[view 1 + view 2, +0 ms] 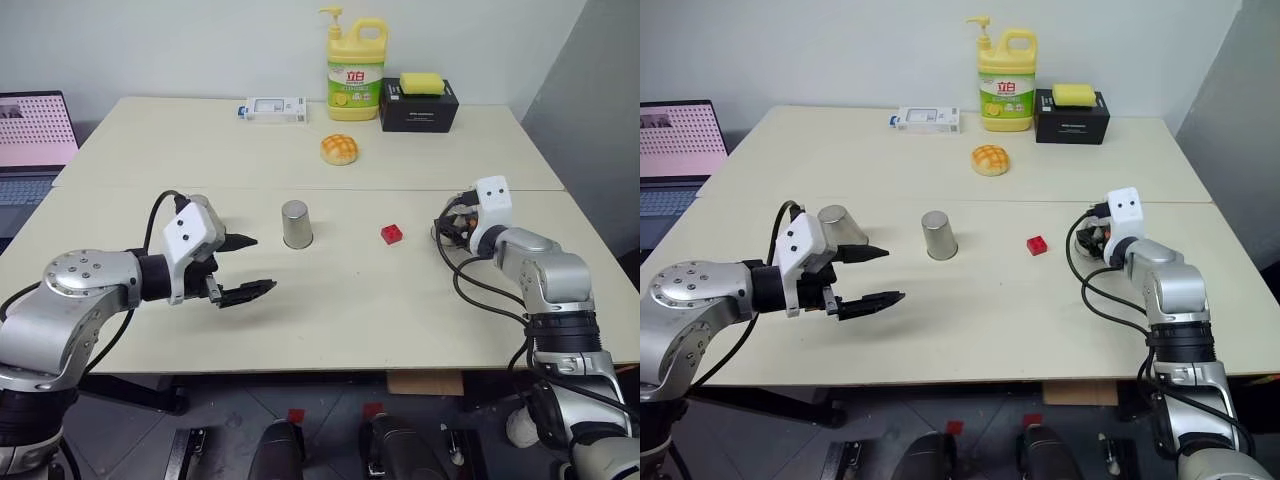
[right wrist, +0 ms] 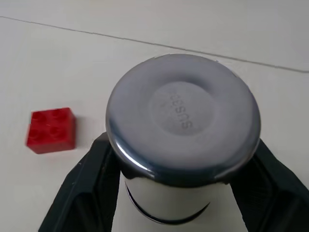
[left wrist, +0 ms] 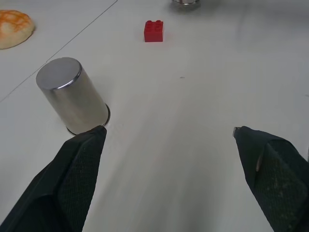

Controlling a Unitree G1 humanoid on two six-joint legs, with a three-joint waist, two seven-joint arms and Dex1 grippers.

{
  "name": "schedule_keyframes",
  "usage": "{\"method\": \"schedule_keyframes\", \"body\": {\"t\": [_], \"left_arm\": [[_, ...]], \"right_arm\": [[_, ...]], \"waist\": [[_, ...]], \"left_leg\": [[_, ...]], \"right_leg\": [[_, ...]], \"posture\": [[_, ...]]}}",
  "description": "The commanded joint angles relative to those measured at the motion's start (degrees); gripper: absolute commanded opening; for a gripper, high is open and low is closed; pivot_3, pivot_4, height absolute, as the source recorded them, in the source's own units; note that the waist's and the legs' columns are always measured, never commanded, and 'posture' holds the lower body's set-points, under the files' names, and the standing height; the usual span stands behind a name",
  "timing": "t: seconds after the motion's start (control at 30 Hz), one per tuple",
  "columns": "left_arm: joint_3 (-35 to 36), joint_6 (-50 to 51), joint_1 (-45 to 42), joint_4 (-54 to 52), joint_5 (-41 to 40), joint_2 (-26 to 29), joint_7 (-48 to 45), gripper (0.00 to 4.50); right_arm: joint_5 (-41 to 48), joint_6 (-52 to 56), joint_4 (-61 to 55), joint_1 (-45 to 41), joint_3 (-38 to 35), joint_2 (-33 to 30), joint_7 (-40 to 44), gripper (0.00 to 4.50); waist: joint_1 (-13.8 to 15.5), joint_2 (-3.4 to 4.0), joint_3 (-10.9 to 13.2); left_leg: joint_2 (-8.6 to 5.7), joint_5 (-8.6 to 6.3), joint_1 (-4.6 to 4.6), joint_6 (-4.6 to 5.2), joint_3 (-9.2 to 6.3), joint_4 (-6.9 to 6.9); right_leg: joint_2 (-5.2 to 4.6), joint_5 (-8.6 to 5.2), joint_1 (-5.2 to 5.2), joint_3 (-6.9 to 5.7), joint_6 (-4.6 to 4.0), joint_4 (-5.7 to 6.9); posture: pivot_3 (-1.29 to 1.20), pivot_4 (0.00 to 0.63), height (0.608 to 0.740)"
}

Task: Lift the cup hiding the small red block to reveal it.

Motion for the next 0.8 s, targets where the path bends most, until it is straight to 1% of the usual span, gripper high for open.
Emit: {"method": "schedule_keyframes", "body": {"t": [0.03,0.07,0.13,0.2,0.27,0.33,0.47,0.53,0.63,0.7,0.77,0.8], "left_arm": [[0.33,-1.25,-0.87,-0.37,0.46,-0.23,0.14,4.5],[0.44,-1.25,-0.67,-0.49,0.49,-0.27,0.17,4.5],[0.62,-1.13,-0.34,-0.86,0.54,-0.37,0.37,4.5],[1.06,-0.71,0.24,-1.27,0.7,-0.41,1.07,4.5],[2.63,-0.32,1.54,-1.54,0.87,-0.25,2.11,4.5],[4.58,-0.27,3.2,-1.39,0.79,0.35,2.5,4.5],[7.31,-0.14,5.2,-0.61,0.57,1.43,2.4,4.5],[9.37,-0.21,6.55,0.6,0.78,2.87,1.41,4.5],[10.7,-0.76,7.42,1.88,1.13,4.23,0.61,4.5],[11.41,-0.88,7.83,2.7,1.25,4.91,0.15,4.5],[12.18,-0.85,8.53,3.11,1.24,5.32,-0.21,4.5],[12.5,-0.81,8.78,3.23,1.31,5.35,-0.14,4.5]], "right_arm": [[-0.3,-1.04,-0.23,-0.42,-1.22,0.23,-0.98,4.32],[-0.11,-1.1,-0.64,-0.64,-1.64,0.39,-1.36,4.47],[0.25,-1.1,-1.34,-0.92,-2.37,0.49,-1.95,4.47],[0.18,-2.35,-2.74,-1.73,-4.14,0.78,-4.22,4.47],[2.03,-4.28,-8.58,-2.89,-7.99,0.81,-5.65,4.47],[5.1,-5.2,-15.19,-2.21,-9.98,-0.1,-3.01,4.47],[9.99,-4.06,-22.91,1.43,-8.85,-3.77,5.34,4.47],[13.22,-5.18,-28.72,5.97,-6.96,-7.79,13.83,4.47],[16.09,-5.69,-33.61,10.9,-4.73,-13.17,22.06,4.47],[19.68,-4.05,-37.68,15.15,-3.72,-18.04,28.79,4.47],[23.1,-1.78,-40.42,19.08,-3.96,-21.49,32.85,4.47],[23.34,-1.54,-40.59,20.14,-3.98,-22.29,33.08,4.47]], "waist": [[0.03,0.0,0.0],[0.03,0.0,0.0],[0.05,0.0,0.0],[0.1,0.0,0.0],[0.1,0.02,0.01],[0.07,0.09,0.05],[0.18,0.07,0.05],[0.22,0.06,0.04],[0.25,0.09,0.06],[0.25,0.1,0.06],[0.3,0.09,0.06],[0.29,0.06,0.04]], "left_leg": [[0.0,0.0,0.0,0.0,0.0,-0.02],[0.0,0.0,-0.01,0.0,0.0,-0.02],[0.0,0.0,-0.01,0.0,-0.01,-0.02],[0.0,0.0,-0.01,0.0,-0.02,-0.01],[0.0,0.0,-0.01,0.0,-0.02,0.01],[0.02,0.0,-0.02,0.0,-0.05,0.01],[0.06,0.0,-0.04,0.0,-0.05,-0.05],[0.06,0.0,-0.03,0.0,-0.05,-0.06],[0.08,0.0,0.0,0.0,-0.06,-0.07],[0.08,0.0,0.01,0.0,-0.07,-0.03],[0.1,0.0,0.04,0.0,-0.1,-0.02],[0.12,0.0,0.05,0.0,-0.1,-0.01]], "right_leg": [[0.0,0.0,0.0,-0.01,0.0,-0.01],[0.0,0.0,-0.01,0.0,-0.01,-0.01],[-0.01,-0.01,-0.01,0.04,0.0,-0.02],[-0.03,0.0,0.0,0.05,0.0,-0.02],[-0.05,0.0,0.0,0.06,0.01,-0.02],[-0.06,0.0,-0.02,0.11,0.01,-0.02],[-0.06,-0.01,-0.03,-0.02,0.01,-0.05],[-0.06,-0.02,0.0,-0.07,-0.01,-0.06],[-0.08,-0.05,0.02,-0.06,-0.05,-0.06],[-0.11,-0.05,0.03,-0.03,-0.05,-0.05],[-0.19,-0.04,0.07,-0.02,-0.04,-0.05],[-0.2,-0.05,0.09,-0.01,-0.04,-0.07]], "posture": [[0.0,0.15,0.74],[0.0,0.15,0.74],[0.0,0.15,0.74],[0.0,0.15,0.74],[0.0,0.15,0.74],[0.0,0.15,0.74],[0.0,0.15,0.74],[0.0,0.15,0.74],[0.0,0.15,0.74],[0.0,0.15,0.74],[0.0,0.15,0.74],[0.0,0.15,0.74]]}}
